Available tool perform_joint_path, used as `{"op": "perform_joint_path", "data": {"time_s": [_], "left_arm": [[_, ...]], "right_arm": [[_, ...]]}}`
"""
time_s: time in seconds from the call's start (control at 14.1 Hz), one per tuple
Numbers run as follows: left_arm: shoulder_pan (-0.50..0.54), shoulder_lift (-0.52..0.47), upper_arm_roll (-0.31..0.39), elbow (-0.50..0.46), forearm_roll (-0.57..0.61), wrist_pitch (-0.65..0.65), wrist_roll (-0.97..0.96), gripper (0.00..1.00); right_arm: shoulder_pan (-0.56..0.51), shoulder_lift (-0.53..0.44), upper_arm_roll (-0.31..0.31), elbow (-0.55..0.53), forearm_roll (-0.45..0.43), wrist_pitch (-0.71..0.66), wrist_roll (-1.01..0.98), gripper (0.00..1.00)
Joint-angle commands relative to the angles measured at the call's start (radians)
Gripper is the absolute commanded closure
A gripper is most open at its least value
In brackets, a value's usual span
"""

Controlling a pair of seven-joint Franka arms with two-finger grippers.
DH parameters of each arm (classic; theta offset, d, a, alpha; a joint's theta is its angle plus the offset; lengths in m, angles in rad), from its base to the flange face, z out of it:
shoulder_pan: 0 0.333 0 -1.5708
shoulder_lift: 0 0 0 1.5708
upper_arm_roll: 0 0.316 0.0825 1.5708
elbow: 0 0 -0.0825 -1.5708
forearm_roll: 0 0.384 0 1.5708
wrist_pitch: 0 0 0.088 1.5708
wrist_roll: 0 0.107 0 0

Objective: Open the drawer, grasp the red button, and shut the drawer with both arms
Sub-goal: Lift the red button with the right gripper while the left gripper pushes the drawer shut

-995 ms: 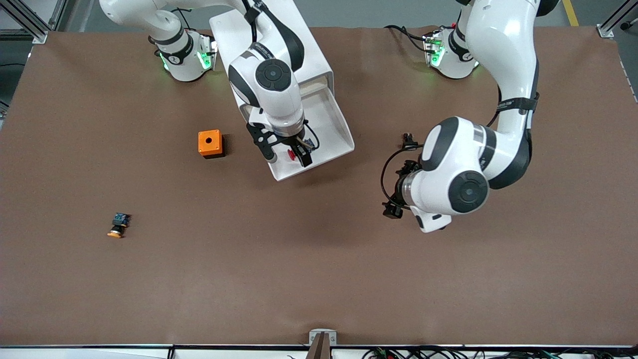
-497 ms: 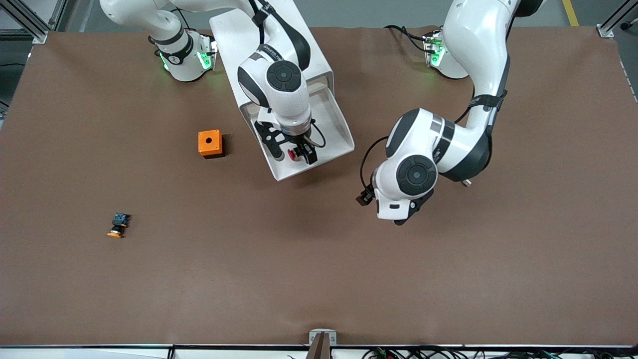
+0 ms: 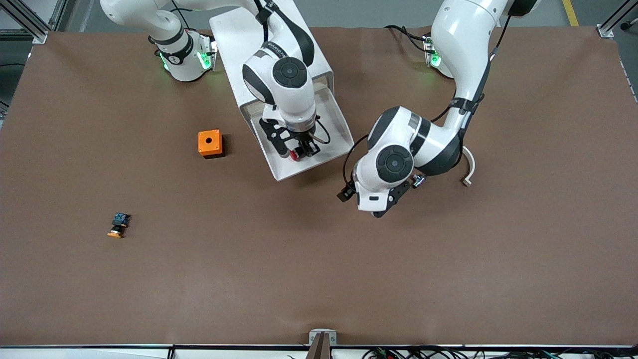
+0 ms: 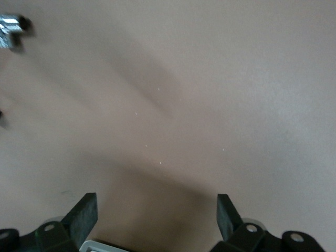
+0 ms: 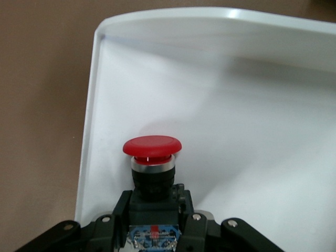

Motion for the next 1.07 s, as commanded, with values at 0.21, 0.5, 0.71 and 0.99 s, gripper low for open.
{"op": "perform_joint_path", "data": {"time_s": [0.21, 0.5, 0.71, 0.99], "left_arm": [[0.008, -0.090, -0.083, -0.186, -0.013, 0.130, -0.031, 0.00], [-0.015, -0.067, -0.142, -0.188, -0.013, 0.196, -0.075, 0.00], [-0.085, -0.073, -0.152, -0.209, -0.013, 0.206, -0.161, 0.00], [-0.161, -0.089, -0.197, -0.248, -0.011, 0.206, -0.285, 0.00]], "right_arm": [[-0.123, -0.022, -0.013, 0.139, 0.002, -0.207, -0.318, 1.00], [-0.311, -0.061, -0.019, 0.132, -0.003, -0.259, -0.775, 1.00], [-0.466, -0.047, -0.019, 0.074, -0.012, -0.172, -1.060, 1.00], [-0.616, -0.019, -0.019, -0.031, -0.012, -0.003, -1.328, 1.00]]}}
